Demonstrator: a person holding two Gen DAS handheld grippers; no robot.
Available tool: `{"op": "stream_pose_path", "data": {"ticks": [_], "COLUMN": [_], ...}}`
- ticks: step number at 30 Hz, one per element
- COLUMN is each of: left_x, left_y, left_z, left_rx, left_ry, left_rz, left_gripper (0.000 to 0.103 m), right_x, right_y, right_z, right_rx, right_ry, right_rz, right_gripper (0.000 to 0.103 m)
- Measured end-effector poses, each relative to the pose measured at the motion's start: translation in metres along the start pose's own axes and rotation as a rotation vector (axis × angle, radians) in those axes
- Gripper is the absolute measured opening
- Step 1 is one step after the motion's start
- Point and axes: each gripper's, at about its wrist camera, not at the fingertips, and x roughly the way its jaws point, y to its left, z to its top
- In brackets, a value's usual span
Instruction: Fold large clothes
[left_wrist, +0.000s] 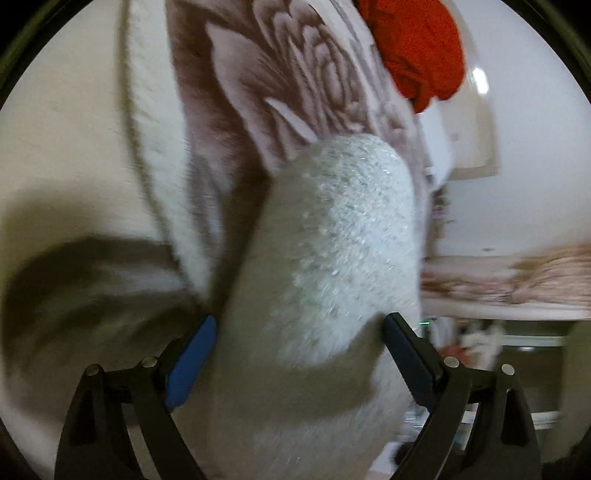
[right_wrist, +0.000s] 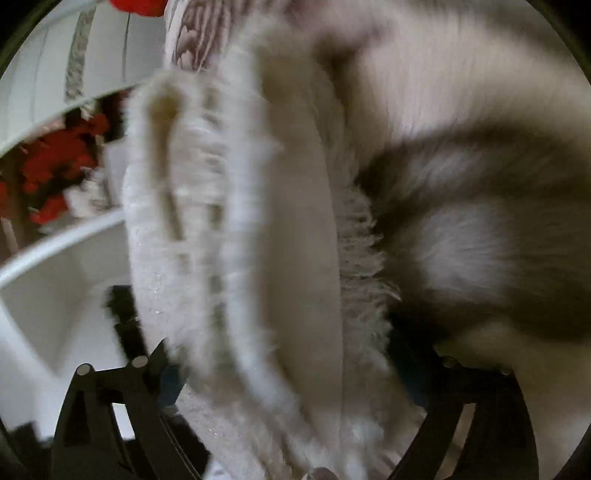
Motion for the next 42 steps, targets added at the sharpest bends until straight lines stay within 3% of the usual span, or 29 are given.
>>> {"op": "stream_pose_path", "data": {"ticks": [4, 7, 10, 15, 19, 25, 29, 34, 37, 40, 42], "left_x": [0.007, 0.004, -0.002, 0.006, 0.018, 0.065, 0.114, 0.21, 0.242, 0.246, 0.242], "left_y": [-0.012, -0.024, -0.038, -0.069, -0.1, -0.172, -0.208, -0.21, -0.203, -0.213, -0.222], "left_z": [0.006, 0.013, 0.024, 0.051, 0.088, 0.155, 0.202, 0.269, 0.282, 0.28, 0.278], "left_rx": [0.08, 0.123, 0.149, 0.207, 0.268, 0.389, 0.45, 0.479, 0.5, 0.537, 0.564], "left_ry": [-0.033, -0.038, -0.035, -0.022, -0.008, 0.025, 0.05, 0.124, 0.172, 0.21, 0.216], "left_rz": [-0.027, -0.027, -0.031, -0.039, -0.055, -0.076, -0.087, -0.046, -0.006, 0.019, 0.06], "left_gripper": [0.089, 0.088, 0.087, 0.087, 0.087, 0.087, 0.087, 0.087, 0.088, 0.088, 0.088], "right_x": [0.013, 0.014, 0.006, 0.0, -0.034, -0.093, -0.135, -0.178, -0.186, -0.19, -0.198], "right_y": [-0.002, 0.003, 0.012, 0.037, 0.051, 0.075, 0.082, 0.071, 0.048, 0.021, 0.014], "right_z": [0.005, 0.0, -0.013, -0.026, -0.034, 0.01, 0.073, 0.164, 0.206, 0.217, 0.21], "right_rx": [-0.018, -0.007, 0.005, 0.0, -0.008, -0.019, -0.018, 0.002, 0.049, 0.092, 0.087], "right_ry": [0.002, -0.06, -0.126, -0.223, -0.287, -0.405, -0.485, -0.549, -0.554, -0.534, -0.523], "right_rz": [0.069, 0.107, 0.126, 0.14, 0.19, 0.234, 0.247, 0.236, 0.186, 0.19, 0.176], "right_gripper": [0.1, 0.075, 0.064, 0.059, 0.057, 0.056, 0.056, 0.056, 0.056, 0.058, 0.065]}}
